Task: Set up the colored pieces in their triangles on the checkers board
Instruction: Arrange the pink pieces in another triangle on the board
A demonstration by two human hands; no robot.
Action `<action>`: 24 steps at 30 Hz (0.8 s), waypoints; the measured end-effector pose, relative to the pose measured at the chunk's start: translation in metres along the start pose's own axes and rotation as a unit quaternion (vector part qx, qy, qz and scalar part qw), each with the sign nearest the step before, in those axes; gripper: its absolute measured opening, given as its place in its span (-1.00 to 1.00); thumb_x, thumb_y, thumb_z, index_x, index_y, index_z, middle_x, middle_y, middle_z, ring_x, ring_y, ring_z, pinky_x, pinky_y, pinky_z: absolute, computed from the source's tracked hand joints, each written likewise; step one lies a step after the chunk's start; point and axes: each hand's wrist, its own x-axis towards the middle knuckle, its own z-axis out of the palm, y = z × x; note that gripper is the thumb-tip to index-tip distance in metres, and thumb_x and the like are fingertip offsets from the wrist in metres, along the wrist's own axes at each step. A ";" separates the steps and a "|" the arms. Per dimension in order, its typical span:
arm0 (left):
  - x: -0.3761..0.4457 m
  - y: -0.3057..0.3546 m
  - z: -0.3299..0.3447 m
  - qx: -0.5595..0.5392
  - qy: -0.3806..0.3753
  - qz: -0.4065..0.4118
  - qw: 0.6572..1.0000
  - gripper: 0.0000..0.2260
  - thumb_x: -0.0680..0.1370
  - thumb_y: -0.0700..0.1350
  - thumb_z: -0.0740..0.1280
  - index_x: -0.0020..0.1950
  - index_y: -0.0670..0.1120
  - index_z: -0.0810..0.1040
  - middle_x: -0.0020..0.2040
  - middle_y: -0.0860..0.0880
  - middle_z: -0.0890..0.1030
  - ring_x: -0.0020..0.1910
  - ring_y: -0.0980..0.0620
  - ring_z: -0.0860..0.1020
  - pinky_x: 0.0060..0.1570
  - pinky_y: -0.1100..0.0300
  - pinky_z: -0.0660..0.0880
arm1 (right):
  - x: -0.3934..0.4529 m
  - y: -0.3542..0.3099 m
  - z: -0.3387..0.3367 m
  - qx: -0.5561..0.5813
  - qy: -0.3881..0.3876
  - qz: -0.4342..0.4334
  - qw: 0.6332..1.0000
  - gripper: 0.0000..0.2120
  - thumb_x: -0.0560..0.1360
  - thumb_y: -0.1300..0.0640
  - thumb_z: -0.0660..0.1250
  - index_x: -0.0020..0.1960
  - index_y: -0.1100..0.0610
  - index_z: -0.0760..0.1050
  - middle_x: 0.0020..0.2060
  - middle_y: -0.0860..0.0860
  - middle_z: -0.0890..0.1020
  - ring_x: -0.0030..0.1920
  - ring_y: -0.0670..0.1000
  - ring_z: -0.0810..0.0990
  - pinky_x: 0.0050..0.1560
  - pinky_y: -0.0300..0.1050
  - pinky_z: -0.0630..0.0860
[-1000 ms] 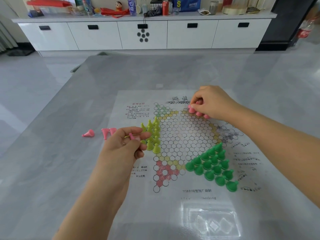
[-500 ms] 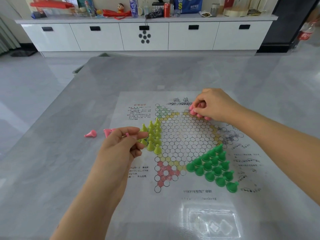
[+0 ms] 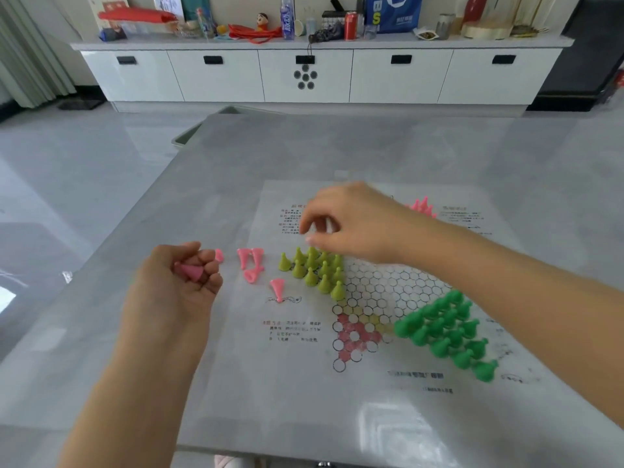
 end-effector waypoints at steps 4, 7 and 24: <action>0.001 0.002 -0.005 -0.049 -0.011 -0.052 0.997 -0.84 0.50 -0.28 0.11 -0.23 -0.19 0.43 -0.54 -0.06 0.54 -0.44 0.06 0.44 -0.37 0.32 0.42 | 0.016 -0.024 0.029 -0.154 -0.080 -0.129 0.976 -0.73 0.48 0.04 0.27 0.18 -0.04 0.43 -0.05 -0.10 0.46 -0.04 -0.10 0.33 0.05 -0.15 0.25; 0.003 0.004 -0.009 -0.047 -0.012 -0.066 0.997 -0.84 0.51 -0.28 0.12 -0.23 -0.19 0.44 -0.54 -0.05 0.55 -0.43 0.07 0.44 -0.44 0.34 0.44 | 0.024 -0.031 0.041 -0.228 -0.081 -0.176 0.954 -0.69 0.50 0.08 0.25 0.24 -0.02 0.36 0.10 -0.06 0.47 0.09 -0.01 0.38 0.04 -0.12 0.22; 0.006 0.006 -0.014 -0.041 0.020 -0.042 0.998 -0.86 0.53 -0.28 0.12 -0.14 -0.20 0.46 -0.35 -0.09 0.58 -0.38 0.05 0.49 -0.39 0.32 0.47 | 0.047 -0.047 0.064 -0.174 -0.120 -0.125 0.969 -0.85 0.54 0.17 0.17 0.08 0.16 0.41 0.02 0.06 0.51 -0.04 0.10 0.52 -0.21 -0.12 0.36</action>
